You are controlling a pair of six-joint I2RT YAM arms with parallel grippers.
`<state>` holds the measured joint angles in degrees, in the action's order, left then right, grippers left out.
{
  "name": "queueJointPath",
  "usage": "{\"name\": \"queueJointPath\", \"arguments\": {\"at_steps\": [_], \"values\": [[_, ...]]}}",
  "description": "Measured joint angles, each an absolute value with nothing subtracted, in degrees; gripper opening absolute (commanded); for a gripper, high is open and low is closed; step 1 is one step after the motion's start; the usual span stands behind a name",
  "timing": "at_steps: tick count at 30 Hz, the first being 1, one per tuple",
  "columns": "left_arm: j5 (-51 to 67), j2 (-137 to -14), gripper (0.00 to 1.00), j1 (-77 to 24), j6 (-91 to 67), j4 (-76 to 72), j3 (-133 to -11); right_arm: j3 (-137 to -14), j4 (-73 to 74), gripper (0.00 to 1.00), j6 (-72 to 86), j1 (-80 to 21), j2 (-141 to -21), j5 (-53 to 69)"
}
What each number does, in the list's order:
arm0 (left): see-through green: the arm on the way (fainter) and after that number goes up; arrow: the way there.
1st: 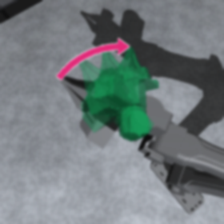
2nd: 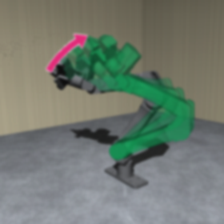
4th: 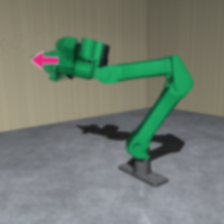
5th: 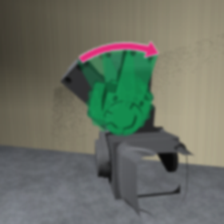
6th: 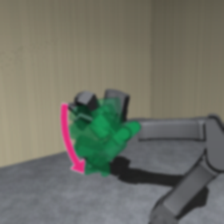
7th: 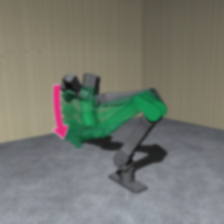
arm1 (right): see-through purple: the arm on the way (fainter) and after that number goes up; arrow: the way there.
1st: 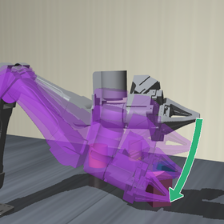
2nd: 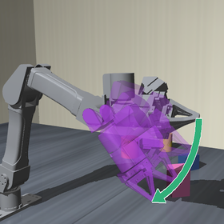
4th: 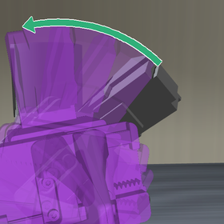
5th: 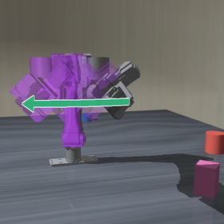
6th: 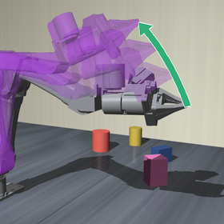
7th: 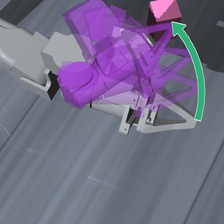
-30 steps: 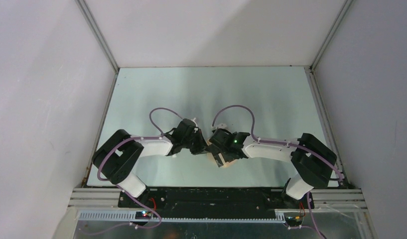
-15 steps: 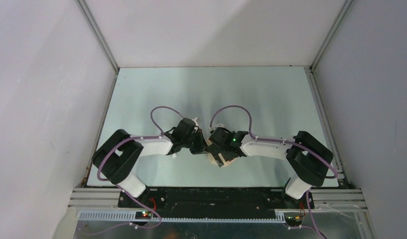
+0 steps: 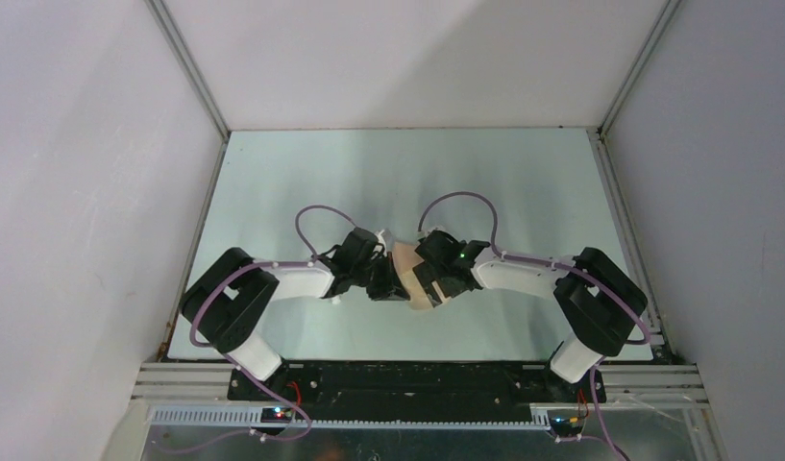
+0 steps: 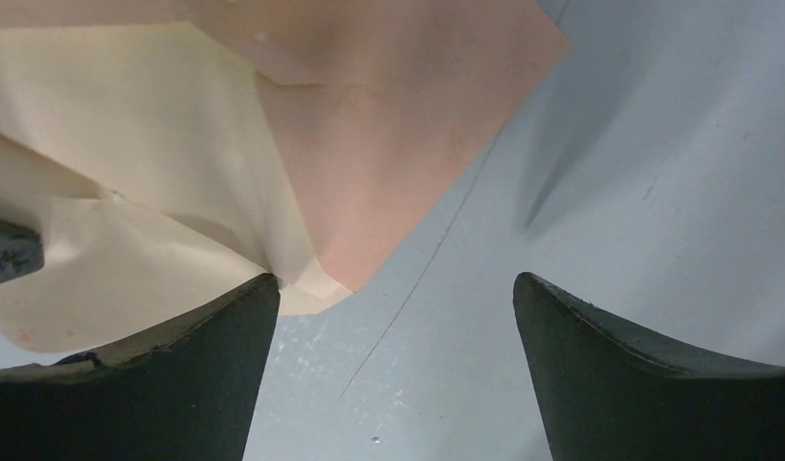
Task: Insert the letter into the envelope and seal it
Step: Place the envelope at the center of the board.
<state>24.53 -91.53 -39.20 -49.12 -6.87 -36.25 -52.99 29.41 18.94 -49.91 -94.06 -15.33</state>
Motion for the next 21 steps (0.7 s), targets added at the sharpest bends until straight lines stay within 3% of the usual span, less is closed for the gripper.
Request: {"name": "queueJointPath", "arguments": {"at_steps": [21], "values": [[27.9,-92.6,0.00,-39.2,-49.0,-7.4,-36.9,-57.9,28.9,0.94,20.1,-45.8,-98.3,-15.5]]}}
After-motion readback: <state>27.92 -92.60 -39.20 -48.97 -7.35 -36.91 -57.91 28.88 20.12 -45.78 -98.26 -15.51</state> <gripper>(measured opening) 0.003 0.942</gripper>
